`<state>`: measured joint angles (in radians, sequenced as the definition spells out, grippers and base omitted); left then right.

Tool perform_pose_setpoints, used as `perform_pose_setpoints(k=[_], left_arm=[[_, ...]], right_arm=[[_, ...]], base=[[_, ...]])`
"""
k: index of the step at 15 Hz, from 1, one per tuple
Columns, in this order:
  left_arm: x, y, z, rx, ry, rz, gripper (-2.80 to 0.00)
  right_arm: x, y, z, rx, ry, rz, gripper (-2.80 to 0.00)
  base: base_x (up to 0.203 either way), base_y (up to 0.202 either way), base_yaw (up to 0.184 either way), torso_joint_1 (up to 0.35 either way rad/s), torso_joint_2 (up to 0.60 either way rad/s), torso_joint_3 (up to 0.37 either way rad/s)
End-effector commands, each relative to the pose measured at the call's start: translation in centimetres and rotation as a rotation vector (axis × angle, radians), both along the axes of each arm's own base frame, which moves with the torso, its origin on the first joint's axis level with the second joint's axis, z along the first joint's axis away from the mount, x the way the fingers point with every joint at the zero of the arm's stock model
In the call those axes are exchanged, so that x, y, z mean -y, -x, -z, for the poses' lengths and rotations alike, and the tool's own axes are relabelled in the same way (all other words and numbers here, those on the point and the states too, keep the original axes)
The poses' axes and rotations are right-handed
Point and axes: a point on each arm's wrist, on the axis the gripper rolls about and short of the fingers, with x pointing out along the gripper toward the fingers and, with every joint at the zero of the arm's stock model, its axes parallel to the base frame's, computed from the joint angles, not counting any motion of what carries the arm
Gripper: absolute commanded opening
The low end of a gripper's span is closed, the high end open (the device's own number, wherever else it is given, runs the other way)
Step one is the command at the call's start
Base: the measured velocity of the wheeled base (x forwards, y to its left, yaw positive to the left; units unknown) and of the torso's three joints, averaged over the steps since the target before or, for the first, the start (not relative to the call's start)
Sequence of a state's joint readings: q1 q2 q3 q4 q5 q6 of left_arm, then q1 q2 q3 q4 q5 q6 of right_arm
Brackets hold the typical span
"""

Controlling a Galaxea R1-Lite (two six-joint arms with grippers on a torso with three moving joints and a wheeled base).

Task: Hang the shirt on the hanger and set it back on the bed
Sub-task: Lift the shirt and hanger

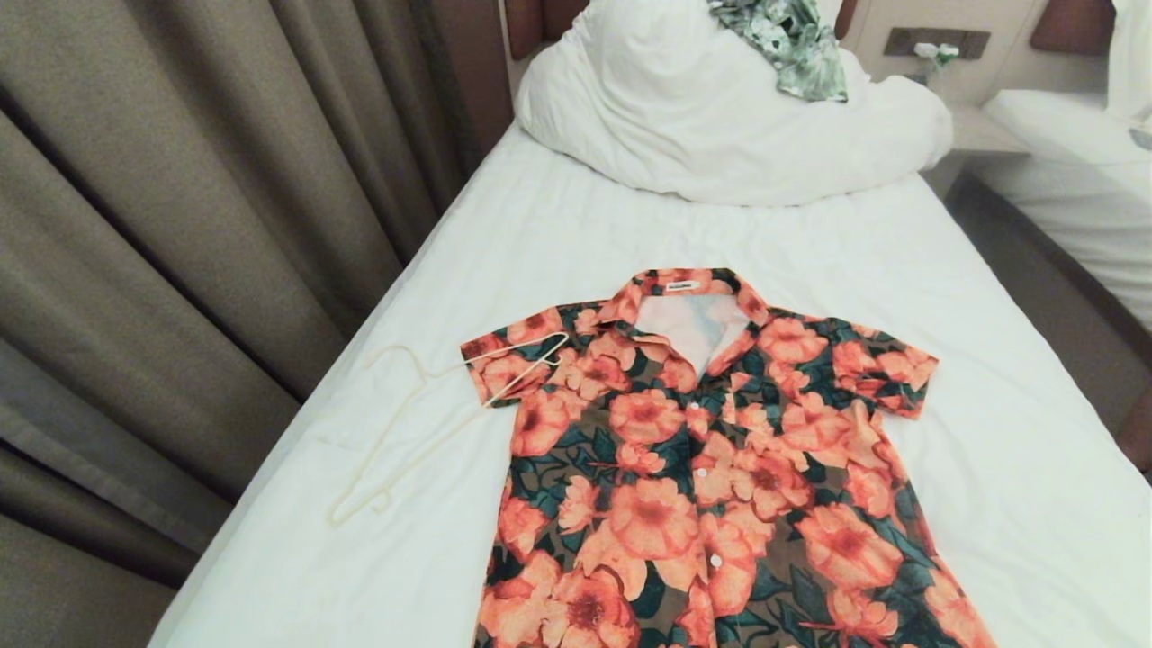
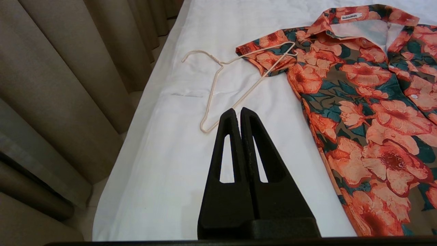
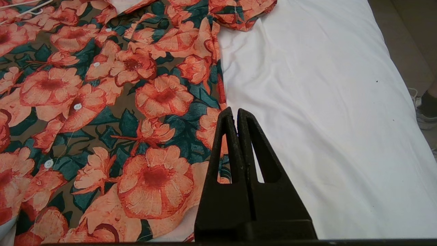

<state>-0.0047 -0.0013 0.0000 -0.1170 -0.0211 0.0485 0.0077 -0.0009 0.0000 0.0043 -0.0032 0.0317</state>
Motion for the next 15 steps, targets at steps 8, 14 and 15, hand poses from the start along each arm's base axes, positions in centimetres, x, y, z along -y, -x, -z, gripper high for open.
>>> perform_pose_setpoints(k=[8,14,15], left_arm=[[0.0,-0.34,1.1,-0.04,0.001,0.0,-2.8],[0.01,-0.34,1.1,-0.04,-0.007,0.001,-2.8],[0.01,-0.34,1.1,-0.04,-0.006,0.001,-2.8]], right_arm=[[0.0,-0.01,0.0,-0.001,-0.001,0.0,-2.8],[0.0,-0.01,0.0,-0.001,-0.001,0.0,-2.8],[0.0,-0.01,0.0,-0.001,-0.001,0.0,-2.8]], base=[[0.0,0.0,0.0,0.0,0.0,0.0],[0.0,0.0,0.0,0.0,0.0,0.0],[0.0,0.0,0.0,0.0,0.0,0.0]])
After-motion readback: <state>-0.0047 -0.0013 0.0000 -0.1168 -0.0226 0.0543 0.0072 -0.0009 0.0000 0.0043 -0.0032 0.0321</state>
